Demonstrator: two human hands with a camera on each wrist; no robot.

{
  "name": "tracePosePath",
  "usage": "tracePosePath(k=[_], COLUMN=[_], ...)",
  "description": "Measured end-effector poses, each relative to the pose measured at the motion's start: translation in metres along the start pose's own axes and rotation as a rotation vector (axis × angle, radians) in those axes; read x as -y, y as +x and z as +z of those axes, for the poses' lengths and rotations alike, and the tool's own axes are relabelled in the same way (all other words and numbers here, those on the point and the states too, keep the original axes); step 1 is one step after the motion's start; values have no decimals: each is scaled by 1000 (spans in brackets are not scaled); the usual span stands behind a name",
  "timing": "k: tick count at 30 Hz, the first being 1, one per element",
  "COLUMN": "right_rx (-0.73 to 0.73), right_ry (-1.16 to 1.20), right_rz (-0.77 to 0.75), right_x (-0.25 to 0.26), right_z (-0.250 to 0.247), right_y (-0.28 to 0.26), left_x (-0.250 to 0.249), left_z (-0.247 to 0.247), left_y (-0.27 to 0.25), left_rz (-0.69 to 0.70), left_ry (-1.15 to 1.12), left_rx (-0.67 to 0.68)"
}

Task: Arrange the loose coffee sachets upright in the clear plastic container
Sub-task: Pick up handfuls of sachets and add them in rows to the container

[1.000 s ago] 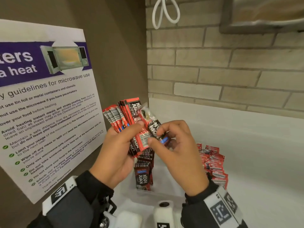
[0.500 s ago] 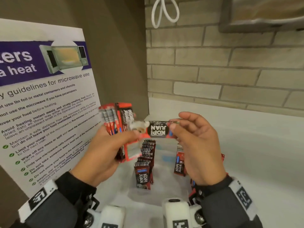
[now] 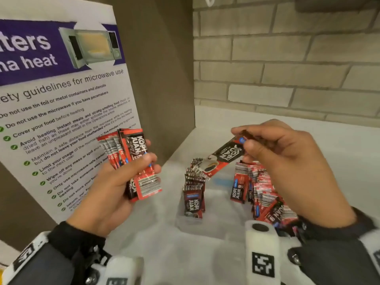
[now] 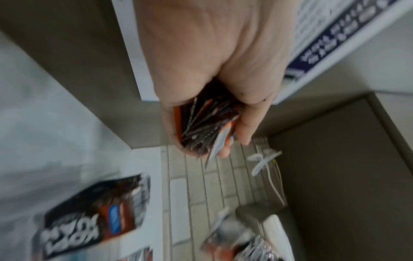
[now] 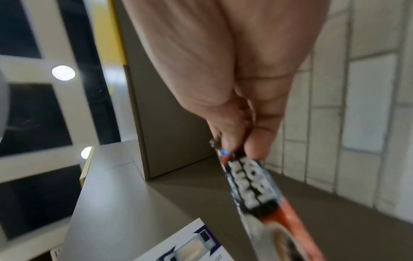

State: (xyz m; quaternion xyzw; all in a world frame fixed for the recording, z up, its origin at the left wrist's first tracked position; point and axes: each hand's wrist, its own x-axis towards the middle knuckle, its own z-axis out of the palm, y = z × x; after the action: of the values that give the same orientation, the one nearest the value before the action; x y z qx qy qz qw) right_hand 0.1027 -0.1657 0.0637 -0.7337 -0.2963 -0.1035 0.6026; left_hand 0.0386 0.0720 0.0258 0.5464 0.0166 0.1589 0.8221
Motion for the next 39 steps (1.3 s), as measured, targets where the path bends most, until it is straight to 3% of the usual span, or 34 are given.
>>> tracePosePath(k=[3,11,20,28,33,36,39], right_rx=[156,255,199,188,194,98,174], right_ry=[-127,-306,-227,-228,-329,-205,74], right_rz=[63,93,175,226,176,126,188], right_x=[1,-35,-59,-65,-58,-38,-17], right_z=[7,48,74,70,59,58,77], right_y=[-6,-13,-28,-38,-35,-31,-29], left_x=[-4,13,25,41,40,34,29], left_z=[-11,-18,-20,-24,-20,-11,1], left_y=[1,-7,-13,-19,-21,-19,-16], left_rz=[30,-35,-86,-165,-196,-214,-219], left_ry=[-65,-46,-81,-116,-130,-141,-116], left_rx=[-73,-89,-64,-88,-46,-35,-17])
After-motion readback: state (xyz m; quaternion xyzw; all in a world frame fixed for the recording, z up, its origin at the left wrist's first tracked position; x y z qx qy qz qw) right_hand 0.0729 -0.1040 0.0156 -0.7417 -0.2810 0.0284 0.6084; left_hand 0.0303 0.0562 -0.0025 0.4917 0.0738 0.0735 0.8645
